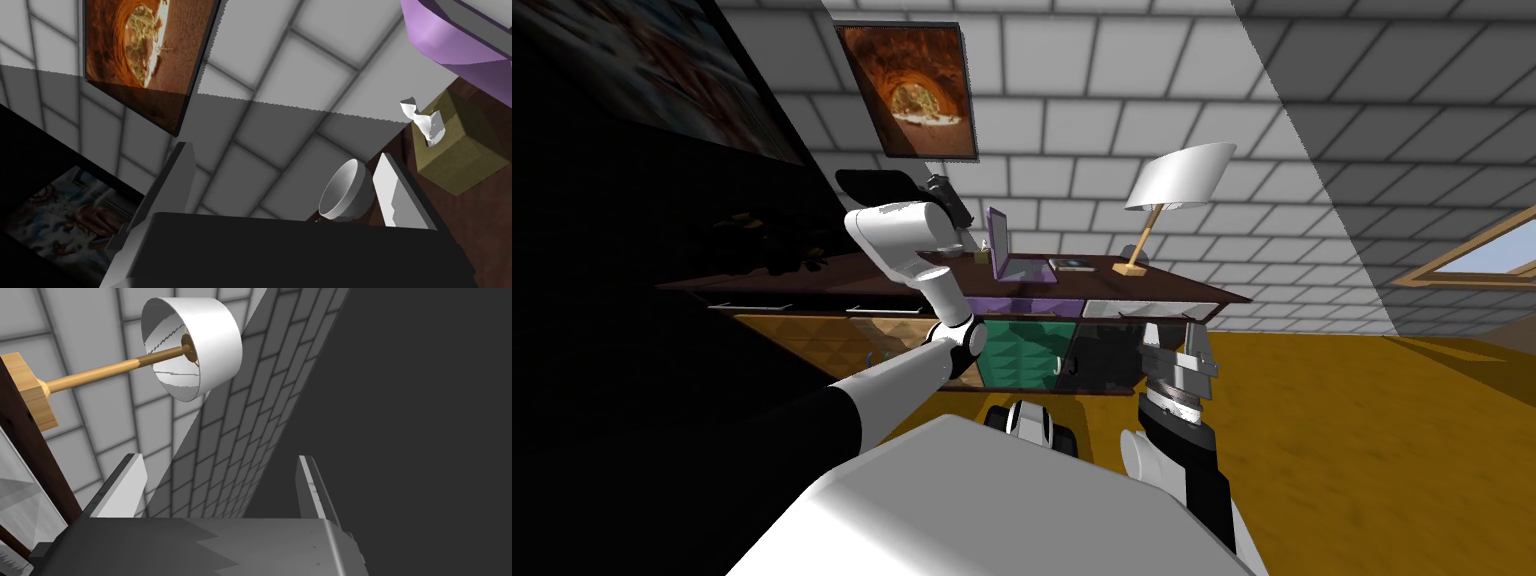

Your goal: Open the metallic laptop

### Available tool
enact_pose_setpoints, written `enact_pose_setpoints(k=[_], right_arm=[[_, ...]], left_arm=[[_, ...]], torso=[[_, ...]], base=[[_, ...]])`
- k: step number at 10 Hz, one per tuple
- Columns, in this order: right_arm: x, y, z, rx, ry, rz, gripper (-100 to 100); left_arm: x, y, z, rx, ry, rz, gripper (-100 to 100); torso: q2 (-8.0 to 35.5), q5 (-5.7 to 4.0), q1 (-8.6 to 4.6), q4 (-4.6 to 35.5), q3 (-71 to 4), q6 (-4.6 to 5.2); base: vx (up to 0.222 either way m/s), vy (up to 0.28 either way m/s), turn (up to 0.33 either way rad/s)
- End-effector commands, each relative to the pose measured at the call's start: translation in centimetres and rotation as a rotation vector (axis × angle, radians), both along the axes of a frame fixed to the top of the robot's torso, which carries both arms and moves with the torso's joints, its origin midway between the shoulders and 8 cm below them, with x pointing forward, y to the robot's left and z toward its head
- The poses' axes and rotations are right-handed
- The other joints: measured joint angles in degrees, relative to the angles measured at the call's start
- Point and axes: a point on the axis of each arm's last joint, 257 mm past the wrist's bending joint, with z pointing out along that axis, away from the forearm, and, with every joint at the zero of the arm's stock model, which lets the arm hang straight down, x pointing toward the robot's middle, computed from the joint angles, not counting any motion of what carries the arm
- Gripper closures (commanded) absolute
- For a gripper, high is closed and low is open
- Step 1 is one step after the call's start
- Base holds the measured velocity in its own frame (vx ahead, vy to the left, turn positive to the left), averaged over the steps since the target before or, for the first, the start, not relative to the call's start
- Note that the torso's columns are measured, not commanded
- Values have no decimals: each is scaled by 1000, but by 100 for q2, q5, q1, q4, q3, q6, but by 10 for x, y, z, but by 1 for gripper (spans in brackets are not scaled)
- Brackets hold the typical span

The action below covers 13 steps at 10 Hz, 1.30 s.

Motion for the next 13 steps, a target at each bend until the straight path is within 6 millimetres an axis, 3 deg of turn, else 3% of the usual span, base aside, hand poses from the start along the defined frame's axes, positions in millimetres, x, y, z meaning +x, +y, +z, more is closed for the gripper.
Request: enact_pose_setpoints(k=[1, 4, 10, 11, 13], right_arm=[[0, 0, 0, 0, 0, 0, 0], [0, 0, 0, 0, 0, 0, 0], [0, 0, 0, 0, 0, 0, 0], [0, 0, 0, 0, 0, 0, 0], [0, 0, 0, 0, 0, 0, 0]], left_arm=[[6, -9, -9, -35, 50, -34, -100], [13, -27, -20, -83, 115, -96, -100], [26, -88, -49, -162, 239, -260, -100], [23, -78, -42, -158, 218, -241, -100], [22, -77, -39, -162, 218, -241, -100]], torso=[[-1, 0, 0, 0, 0, 0], [-5, 0, 0, -1, -3, 0], [-26, -21, -57, -27, -13, 29], [-28, -20, -56, -28, -15, 28], [-40, 0, 3, -13, -23, 2]], base=[[16, 7, 2], [20, 9, 2], [18, 19, 6], [0, 0, 0], [95, 32, -9]])
